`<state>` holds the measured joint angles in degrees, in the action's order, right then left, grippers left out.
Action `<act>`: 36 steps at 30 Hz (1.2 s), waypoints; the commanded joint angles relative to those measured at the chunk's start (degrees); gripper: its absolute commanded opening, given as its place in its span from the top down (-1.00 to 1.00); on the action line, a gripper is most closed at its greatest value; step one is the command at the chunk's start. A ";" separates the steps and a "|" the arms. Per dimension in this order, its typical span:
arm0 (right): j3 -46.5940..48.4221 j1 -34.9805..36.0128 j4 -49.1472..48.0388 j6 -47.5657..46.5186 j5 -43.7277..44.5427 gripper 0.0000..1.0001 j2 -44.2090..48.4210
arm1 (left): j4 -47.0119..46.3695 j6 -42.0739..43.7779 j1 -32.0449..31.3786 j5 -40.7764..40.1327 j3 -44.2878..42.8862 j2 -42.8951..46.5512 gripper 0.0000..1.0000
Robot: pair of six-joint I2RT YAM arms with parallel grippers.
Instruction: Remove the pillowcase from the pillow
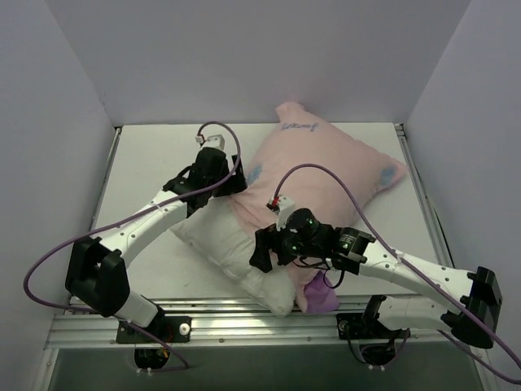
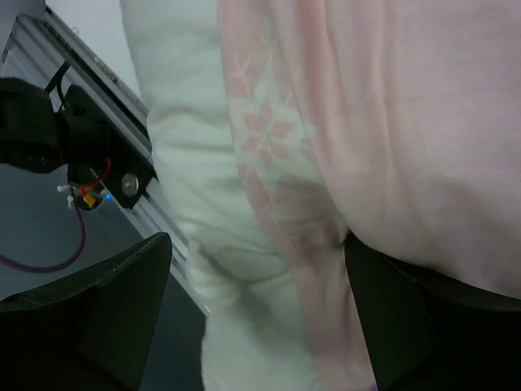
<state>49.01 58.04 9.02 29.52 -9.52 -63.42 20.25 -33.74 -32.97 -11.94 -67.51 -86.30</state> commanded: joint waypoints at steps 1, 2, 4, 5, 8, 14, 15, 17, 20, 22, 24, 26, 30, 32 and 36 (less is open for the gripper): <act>2.05 -5.00 -3.91 -1.83 1.70 -0.66 -3.11 | -4.79 3.06 -0.09 3.78 -6.93 0.43 -0.90; 1.96 -7.39 -6.27 -2.35 0.39 -0.65 -5.03 | -4.35 3.50 0.53 3.07 -7.72 0.43 -0.89; 1.87 -12.48 -8.48 -3.93 -1.56 -0.64 -7.06 | -3.12 3.41 2.72 2.11 -9.65 1.13 -0.88; 2.74 -13.38 -10.58 -4.64 -1.03 -0.64 -9.33 | -2.85 3.33 3.61 1.75 -10.01 2.44 -0.88; 6.86 -15.32 -10.77 -7.54 0.46 -0.63 -14.60 | -0.92 2.98 6.68 0.43 -10.54 5.43 -0.88; 12.85 -16.64 -9.29 -10.71 0.99 -0.60 -18.94 | 8.38 4.64 7.13 0.68 -4.77 18.86 -0.87; 13.21 -16.56 -8.67 -10.97 1.08 -0.60 -18.76 | 9.36 4.56 7.04 4.00 -3.09 20.28 -0.88; 13.13 -16.47 -6.56 -10.71 2.13 -0.59 -16.40 | 9.63 3.59 6.96 8.41 3.39 24.23 -0.88; 11.55 -16.47 -4.80 -8.69 7.55 -0.59 -10.95 | 5.44 2.19 6.69 17.64 10.79 27.32 -0.88; 10.23 -16.64 -3.22 -7.46 12.30 -0.59 -6.66 | 2.70 1.49 6.52 20.98 16.69 27.68 -0.88; 9.52 -16.64 -0.41 -5.70 17.15 -0.61 -4.09 | -0.99 1.22 6.52 24.24 20.11 26.98 -0.88; 8.56 -16.73 2.39 -4.48 19.53 -0.61 -1.10 | -4.84 0.34 6.52 27.65 21.09 25.23 -0.88; 6.10 -16.91 5.48 -0.88 22.78 -0.65 3.47 | -11.80 -1.86 5.64 34.16 22.33 22.15 -0.88; 4.00 -17.08 6.53 0.53 24.63 -0.67 5.67 | -13.47 -1.42 4.15 34.36 22.59 20.40 -0.88; -0.48 -17.70 6.28 3.87 28.41 -0.70 7.95 | -14.36 -0.63 2.39 33.57 22.33 16.52 -0.88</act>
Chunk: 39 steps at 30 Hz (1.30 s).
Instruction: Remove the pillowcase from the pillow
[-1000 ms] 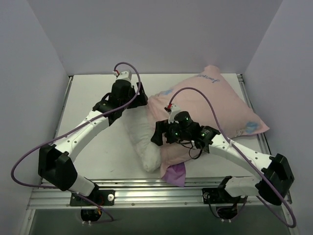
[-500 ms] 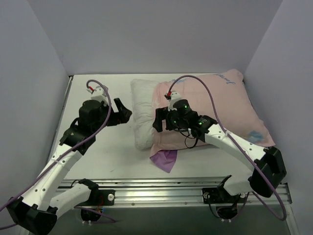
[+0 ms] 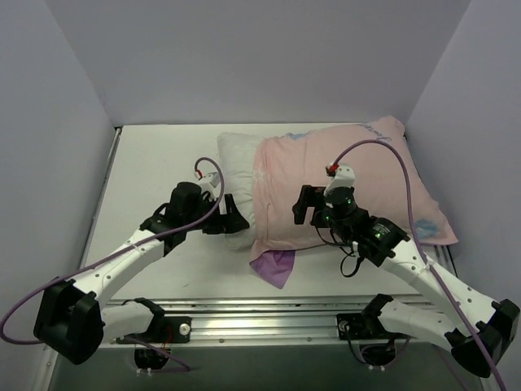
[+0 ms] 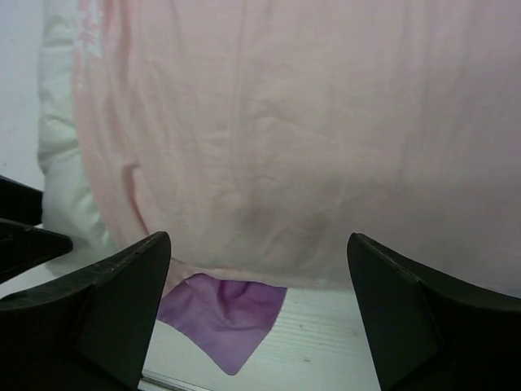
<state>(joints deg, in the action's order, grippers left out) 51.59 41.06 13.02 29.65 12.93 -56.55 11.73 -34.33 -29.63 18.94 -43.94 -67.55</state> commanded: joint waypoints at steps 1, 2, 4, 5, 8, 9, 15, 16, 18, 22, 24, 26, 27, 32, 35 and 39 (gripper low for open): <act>-4.12 -0.98 0.89 4.71 6.58 -0.70 1.79 | -6.36 -0.13 -1.22 2.68 -1.15 -3.02 -0.87; -5.09 -1.24 0.09 4.98 6.67 -0.71 2.15 | -7.67 -0.21 -1.66 2.33 -0.62 -4.42 -0.87; -7.47 -2.64 -2.36 5.33 6.58 -0.71 2.50 | -8.21 -0.83 -2.10 0.76 -0.35 -5.92 -0.88; -7.99 -3.17 -3.08 5.24 5.71 -0.71 2.42 | -7.34 -1.00 -2.19 0.14 -0.70 -7.41 -0.89; -9.05 -5.54 -5.62 3.93 4.39 -0.71 0.49 | -6.10 -1.36 -3.42 -1.27 -1.06 -8.65 -0.79; -9.32 -6.16 -6.50 3.40 3.60 -0.71 -0.22 | -5.93 -1.53 -3.94 -1.53 -0.80 -8.57 -0.36; -8.27 -10.21 -15.01 0.33 3.16 -0.65 -9.44 | -3.91 -1.53 -5.79 -3.90 0.70 -2.42 0.95; -7.74 -10.12 -16.26 -0.29 2.98 -0.64 -12.15 | -3.38 -1.97 -6.84 -4.34 1.40 -1.28 0.95; -4.41 -10.03 -17.85 -2.56 2.46 -0.63 -14.89 | -2.41 -3.11 -8.16 -5.66 2.10 2.50 0.95; 2.45 -6.01 -15.57 -6.60 1.04 -0.59 -17.63 | -0.75 -6.54 -11.76 -9.51 2.37 8.91 0.95; 3.86 0.56 -13.99 -7.41 5.51 -0.58 -16.23 | 0.75 -7.51 -13.09 -11.63 1.15 11.03 0.95; 3.60 4.36 -13.28 -6.11 9.29 -0.58 -13.94 | 1.63 -7.42 -13.44 -13.84 -0.17 11.04 0.95; 2.38 7.43 -13.28 -5.57 9.39 -0.58 -12.80 | 1.89 -7.25 -13.53 -14.28 -1.92 10.60 0.95; -2.72 17.46 -9.94 -2.24 11.68 -0.52 -4.63 | 3.12 -5.14 -13.79 -14.37 -8.17 4.55 0.95; -4.83 22.56 -7.92 -0.21 10.90 -0.47 -1.28 | 3.65 -4.26 -14.32 -14.72 -10.90 2.78 0.95; -7.29 25.47 -5.81 0.32 5.62 -0.47 -1.01 | 4.97 -3.73 -14.49 -15.60 -12.92 2.16 0.95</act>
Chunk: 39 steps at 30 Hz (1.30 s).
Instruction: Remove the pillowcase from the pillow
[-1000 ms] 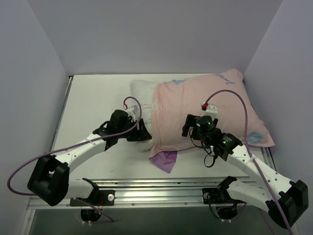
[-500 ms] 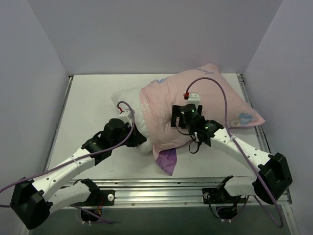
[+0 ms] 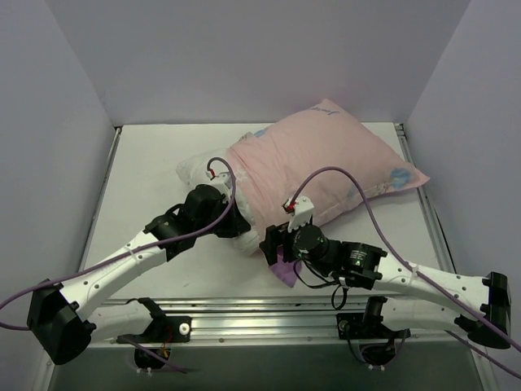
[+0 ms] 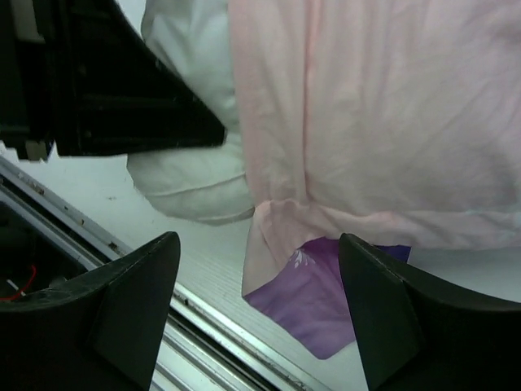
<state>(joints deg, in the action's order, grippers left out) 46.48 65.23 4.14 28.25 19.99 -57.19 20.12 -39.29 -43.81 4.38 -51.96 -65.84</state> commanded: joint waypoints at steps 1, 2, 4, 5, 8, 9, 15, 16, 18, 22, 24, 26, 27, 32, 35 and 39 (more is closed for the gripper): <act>-2.79 1.65 3.15 2.42 -2.31 -0.47 -1.42 | -3.33 1.06 -0.40 -1.04 -5.16 0.45 0.95; -3.93 2.44 2.98 2.68 -2.50 -0.47 -1.78 | -3.07 1.06 -0.48 -1.04 -5.34 0.54 0.95; -4.82 2.79 1.84 3.65 -1.80 -0.47 -2.92 | -2.28 0.97 -0.66 -1.13 -5.60 0.72 0.95; -5.08 2.71 1.23 3.39 -1.71 -0.47 -3.19 | -2.10 0.88 -0.83 -1.30 -5.69 1.07 0.95; -5.17 2.71 -0.62 1.64 1.26 -0.47 -4.86 | -1.40 0.70 -1.19 -1.83 -5.69 1.86 0.95; -4.82 2.62 -1.24 0.94 1.80 -0.47 -5.56 | -1.22 0.62 -1.27 -1.92 -5.69 2.03 0.95; -2.36 2.27 -6.95 -3.64 1.02 -0.37 -13.20 | 0.53 0.53 -1.54 -2.89 -5.96 2.56 0.95; -2.36 2.09 -8.52 -4.08 1.10 -0.37 -14.78 | 0.53 0.35 -1.63 -3.06 -5.78 3.00 0.95; -2.45 1.39 -9.85 -5.21 0.84 -0.31 -16.02 | 0.45 0.09 -1.71 -3.15 -5.43 3.35 0.95; -2.27 -1.93 -11.17 -6.19 2.86 0.02 -17.34 | 2.02 -0.44 -1.80 -2.89 -4.99 4.14 0.95; -2.44 -4.05 -11.44 -6.36 2.95 0.31 -16.73 | 3.43 -0.53 -1.72 -3.85 -4.81 4.67 0.95; -2.62 -8.51 -11.53 -6.54 2.08 0.75 -15.15 | 6.33 -2.10 -1.63 -5.42 -3.94 6.07 0.95; -2.53 -10.11 -11.09 -6.45 1.99 0.90 -13.93 | 7.38 -2.80 -1.54 -6.22 -3.50 6.77 0.95; -2.09 -23.81 -4.42 -1.38 2.34 1.00 -9.79 | 19.15 -4.39 -0.40 -10.44 -2.09 14.15 0.95; -3.85 -37.34 1.03 3.89 -0.03 1.00 -5.14 | 26.80 -4.48 1.18 -10.54 -2.17 20.04 0.95; -7.54 -53.17 2.80 5.06 -11.69 1.00 1.19 | 36.29 -4.57 4.78 -9.40 -2.27 26.11 0.95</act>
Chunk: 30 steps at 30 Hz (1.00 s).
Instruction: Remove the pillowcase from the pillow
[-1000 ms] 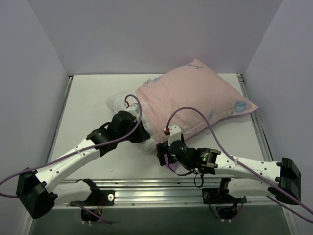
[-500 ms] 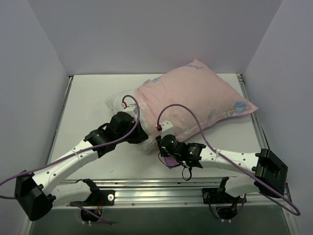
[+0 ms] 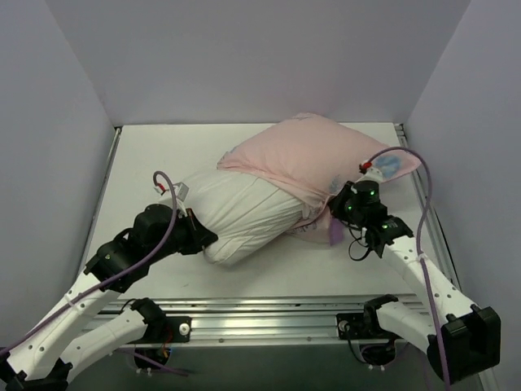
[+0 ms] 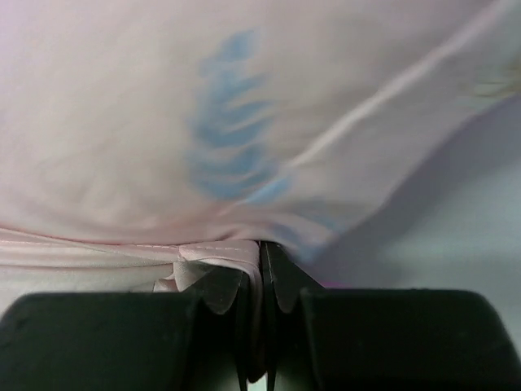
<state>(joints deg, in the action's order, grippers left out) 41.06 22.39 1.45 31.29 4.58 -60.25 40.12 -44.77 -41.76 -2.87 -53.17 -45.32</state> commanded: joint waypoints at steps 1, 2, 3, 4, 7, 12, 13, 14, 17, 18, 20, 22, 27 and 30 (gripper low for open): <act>-2.56 -13.57 5.49 1.76 1.68 1.00 5.48 | 18.31 0.39 2.91 -1.44 -0.37 7.68 0.95; -2.74 -14.21 5.66 1.58 0.27 1.00 5.75 | 18.85 -0.05 2.91 -0.48 0.16 8.66 0.95; -2.56 -14.13 5.93 0.63 -0.79 1.00 6.19 | 18.86 -0.66 2.91 1.88 0.78 9.54 0.95; -2.21 -14.13 5.67 -0.17 -4.45 1.00 6.63 | 18.51 -1.97 2.91 2.95 2.52 11.29 0.95; -1.16 -13.78 5.92 -2.89 -14.38 0.80 8.21 | 15.62 -3.91 2.73 9.98 6.13 14.89 0.14; 4.71 -12.90 12.41 -5.36 -18.02 -0.10 14.09 | 15.60 -2.34 2.82 9.47 2.55 15.35 -0.88; 5.86 -12.81 13.04 -5.88 -18.55 -0.27 14.80 | 15.95 -0.25 2.82 8.86 1.15 13.26 -0.88; 7.01 -12.64 13.57 -6.24 -19.68 -0.33 15.33 | 16.13 0.90 2.82 8.68 -1.82 11.85 -0.88; 12.02 -12.29 15.24 -8.69 -23.45 -0.48 14.46 | 15.61 6.00 3.08 8.06 -6.67 4.73 -0.88; 14.03 -12.11 15.77 -9.48 -24.26 -0.50 13.07 | 14.47 7.32 3.17 7.80 -9.64 2.97 -0.88; 15.27 -11.58 15.69 -10.72 -25.14 -0.54 11.56 | 13.50 10.75 3.79 6.84 -12.65 -2.91 -0.88; 16.94 -9.92 14.98 -11.34 -25.23 -0.57 9.11 | 11.48 14.51 6.15 6.74 -16.43 -8.69 -0.88; 21.95 -1.49 13.40 -12.30 -21.20 -0.60 2.17 | 4.90 18.58 13.88 12.36 -18.12 -20.40 -0.87; 25.20 4.93 12.70 -14.40 -14.79 -0.61 -2.14 | 1.12 18.15 14.60 12.28 -14.87 -26.55 -0.88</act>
<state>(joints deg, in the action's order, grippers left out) 62.48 23.44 15.64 20.10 -15.29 -60.10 46.72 -29.28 -28.08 7.53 -69.76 -68.64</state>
